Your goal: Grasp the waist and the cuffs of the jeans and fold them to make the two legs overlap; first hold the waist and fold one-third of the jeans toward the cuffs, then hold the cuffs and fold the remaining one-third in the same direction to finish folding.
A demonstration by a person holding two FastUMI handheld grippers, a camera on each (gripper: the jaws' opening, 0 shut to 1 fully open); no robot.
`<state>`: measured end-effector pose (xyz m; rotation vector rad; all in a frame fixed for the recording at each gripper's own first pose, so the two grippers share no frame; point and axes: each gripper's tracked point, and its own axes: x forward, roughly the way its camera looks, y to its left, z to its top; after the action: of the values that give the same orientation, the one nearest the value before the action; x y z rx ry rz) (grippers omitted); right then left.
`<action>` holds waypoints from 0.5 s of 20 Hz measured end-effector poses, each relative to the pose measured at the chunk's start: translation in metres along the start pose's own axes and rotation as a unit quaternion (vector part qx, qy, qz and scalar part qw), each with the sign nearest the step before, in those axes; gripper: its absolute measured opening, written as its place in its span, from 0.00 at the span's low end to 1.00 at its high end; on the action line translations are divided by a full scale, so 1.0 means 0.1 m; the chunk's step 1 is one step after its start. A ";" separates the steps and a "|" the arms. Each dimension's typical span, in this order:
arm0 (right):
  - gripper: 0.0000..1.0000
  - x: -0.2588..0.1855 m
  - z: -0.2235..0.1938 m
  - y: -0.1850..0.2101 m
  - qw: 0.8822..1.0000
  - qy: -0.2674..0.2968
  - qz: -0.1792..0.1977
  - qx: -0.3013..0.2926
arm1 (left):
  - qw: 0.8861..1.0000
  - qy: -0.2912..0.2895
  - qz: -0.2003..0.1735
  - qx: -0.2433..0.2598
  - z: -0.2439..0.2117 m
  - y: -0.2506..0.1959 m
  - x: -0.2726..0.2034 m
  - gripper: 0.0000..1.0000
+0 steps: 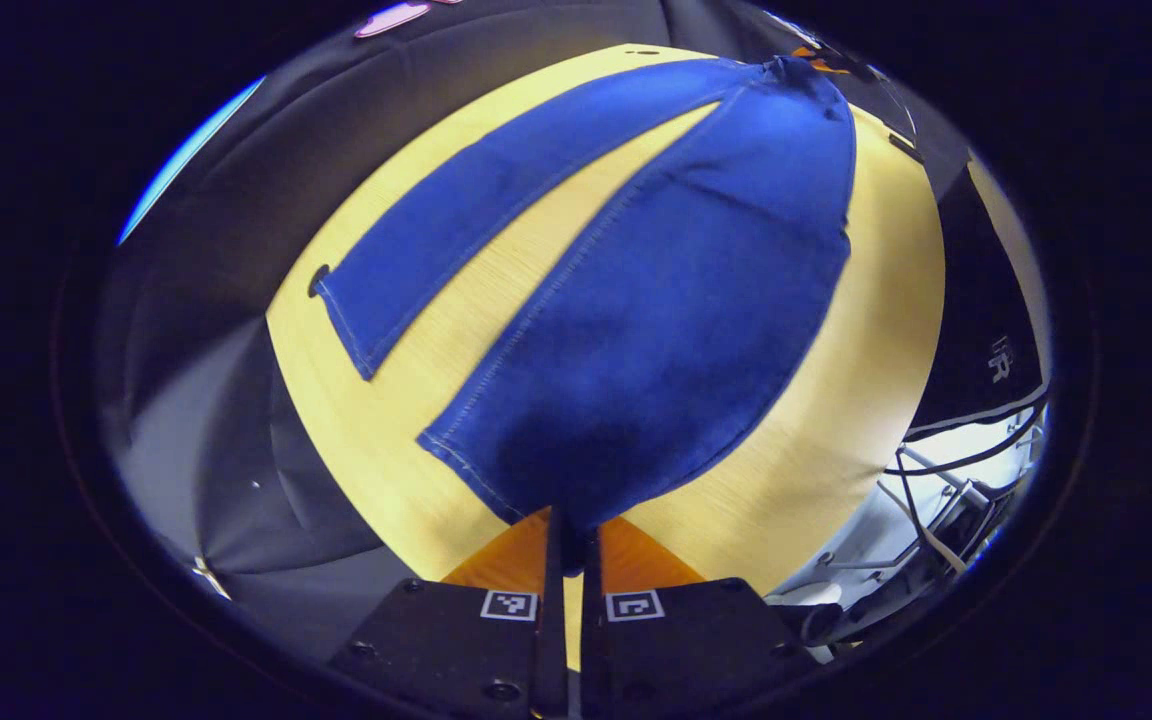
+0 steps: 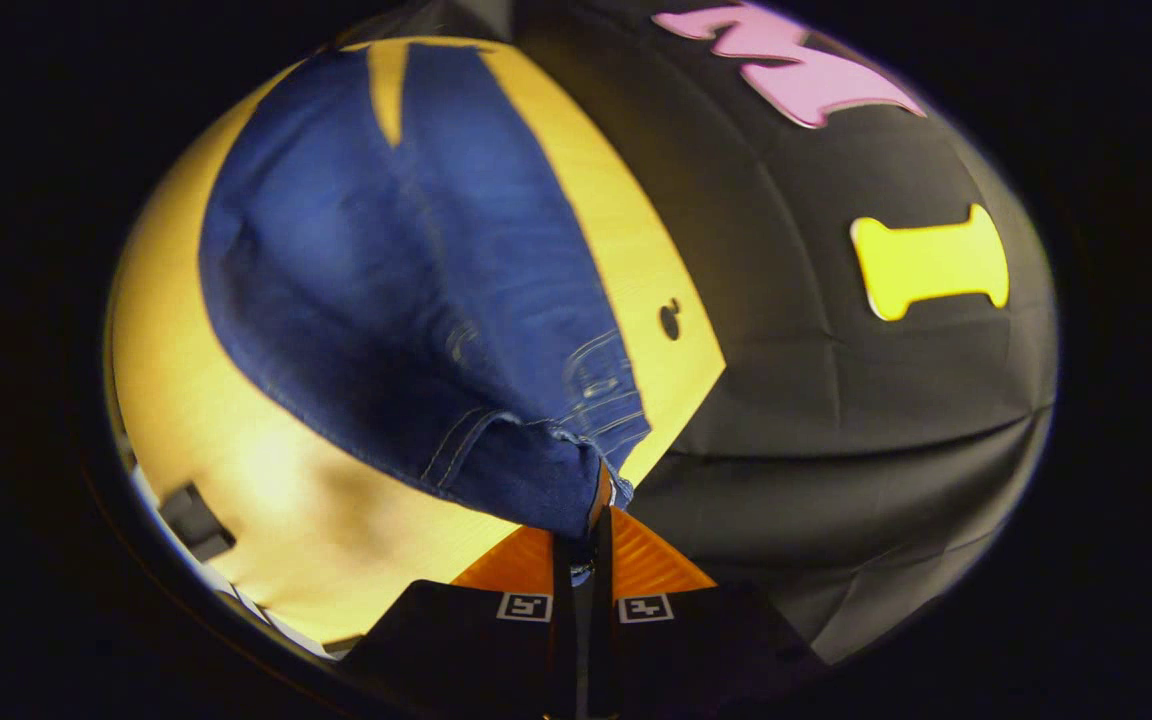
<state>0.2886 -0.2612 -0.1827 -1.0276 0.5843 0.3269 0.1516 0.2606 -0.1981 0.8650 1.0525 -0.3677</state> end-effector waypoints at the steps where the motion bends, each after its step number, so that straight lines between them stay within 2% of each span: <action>1: 0.09 0.01 0.11 -0.15 1.000 -0.006 -0.008 0.026 | 1.000 -0.007 -0.003 -0.016 0.10 0.10 -0.05 0.11; 2: 0.09 0.01 0.21 -0.30 0.998 -0.012 -0.016 0.056 | 0.999 -0.017 -0.004 -0.036 0.21 0.22 -0.11 0.14; 3: 0.09 0.00 0.28 -0.43 0.996 -0.014 -0.021 0.088 | 0.998 -0.024 -0.004 -0.057 0.33 0.37 -0.13 0.11; 6: 0.08 -0.15 0.42 -0.81 0.982 -0.015 -0.031 0.186 | 0.993 -0.038 0.003 -0.114 0.57 0.84 -0.07 0.11; 8: 0.09 -0.16 0.59 -1.06 0.965 -0.012 -0.038 0.260 | 0.987 -0.043 0.013 -0.155 0.67 1.21 0.02 0.11; 10: 0.09 -0.23 0.85 -1.36 0.937 -0.005 -0.039 0.348 | 0.974 -0.025 0.024 -0.224 0.78 1.51 0.19 0.11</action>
<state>0.3658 -0.2532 -0.0399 -0.3617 0.5856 0.0379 0.3043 0.2979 -0.1315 0.4728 1.0131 -0.1004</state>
